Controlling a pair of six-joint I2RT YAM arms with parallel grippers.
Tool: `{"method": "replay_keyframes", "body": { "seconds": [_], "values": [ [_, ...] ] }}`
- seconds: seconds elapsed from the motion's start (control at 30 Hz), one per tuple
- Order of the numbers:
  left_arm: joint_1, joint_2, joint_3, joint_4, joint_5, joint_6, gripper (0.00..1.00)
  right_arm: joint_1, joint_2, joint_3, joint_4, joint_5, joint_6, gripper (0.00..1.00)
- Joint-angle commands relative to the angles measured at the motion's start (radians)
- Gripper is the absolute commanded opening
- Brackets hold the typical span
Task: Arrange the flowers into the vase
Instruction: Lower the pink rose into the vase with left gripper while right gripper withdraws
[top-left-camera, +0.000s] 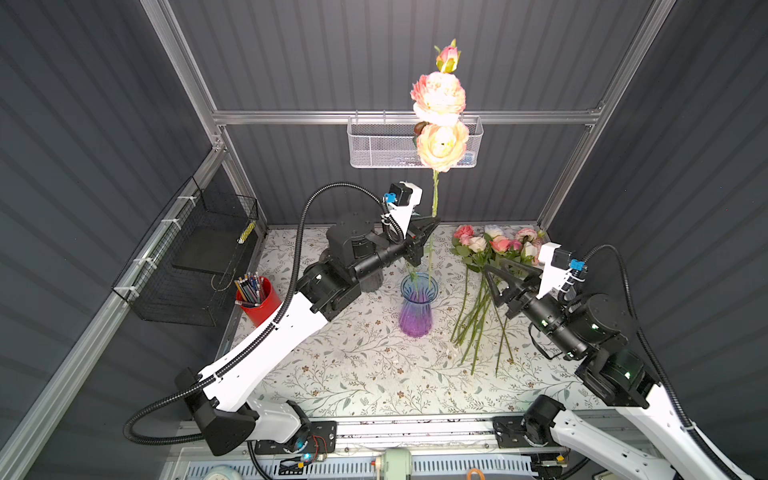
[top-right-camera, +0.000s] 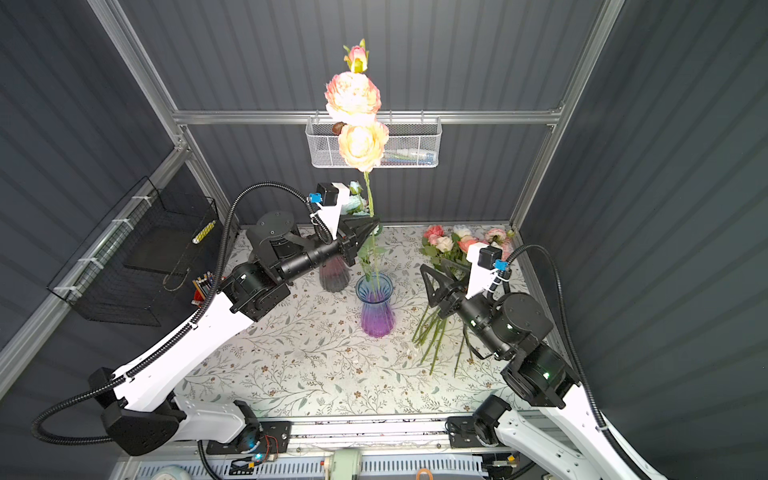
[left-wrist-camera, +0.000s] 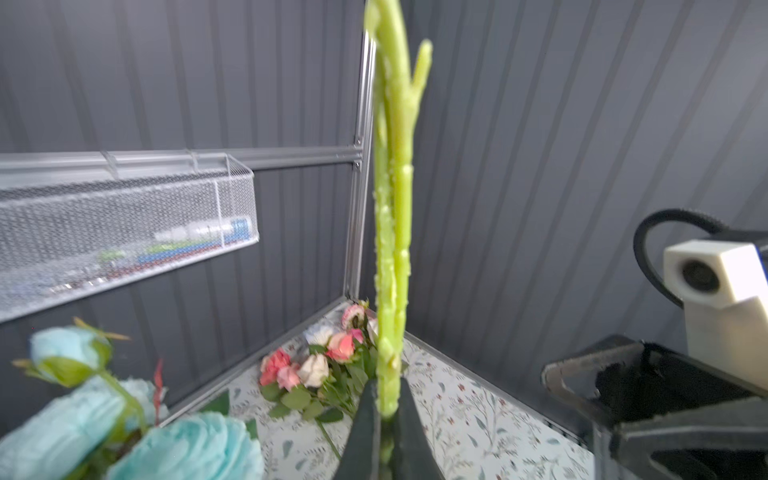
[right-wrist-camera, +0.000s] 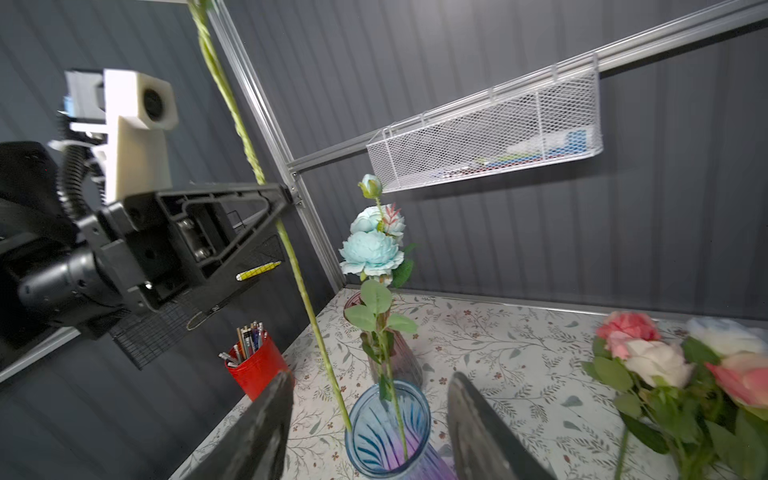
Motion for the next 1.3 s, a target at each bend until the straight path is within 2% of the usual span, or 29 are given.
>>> {"method": "replay_keyframes", "body": {
  "seconds": [0.0,0.27,0.53,0.7,0.83,0.93,1.1,1.27],
  "values": [
    [-0.002,0.063,-0.018,0.003,-0.065,0.08,0.0,-0.003,-0.013,-0.024,-0.031,0.077,-0.04,0.61],
    [-0.003,0.118,-0.125,0.076,-0.05,0.102,0.0,-0.012,-0.01,-0.053,-0.046,0.113,-0.094,0.62],
    [-0.006,0.116,-0.228,0.064,-0.071,0.086,0.01,-0.041,0.012,-0.068,-0.051,0.119,-0.091,0.65],
    [-0.006,0.109,-0.247,0.034,-0.063,0.07,0.21,-0.064,0.017,-0.068,-0.061,0.12,-0.084,0.66],
    [-0.006,0.074,-0.251,0.018,-0.029,0.056,0.24,-0.083,0.018,-0.06,-0.072,0.121,-0.085,0.65],
    [-0.006,0.044,-0.28,0.045,-0.044,0.055,0.29,-0.09,0.023,-0.048,-0.084,0.121,-0.083,0.66],
    [-0.006,0.007,-0.29,0.029,-0.03,0.038,0.3,-0.093,0.024,-0.039,-0.089,0.117,-0.08,0.66],
    [-0.007,-0.055,-0.285,0.003,0.01,0.022,0.39,-0.099,0.042,-0.03,-0.099,0.14,-0.058,0.65]
  ]
}}
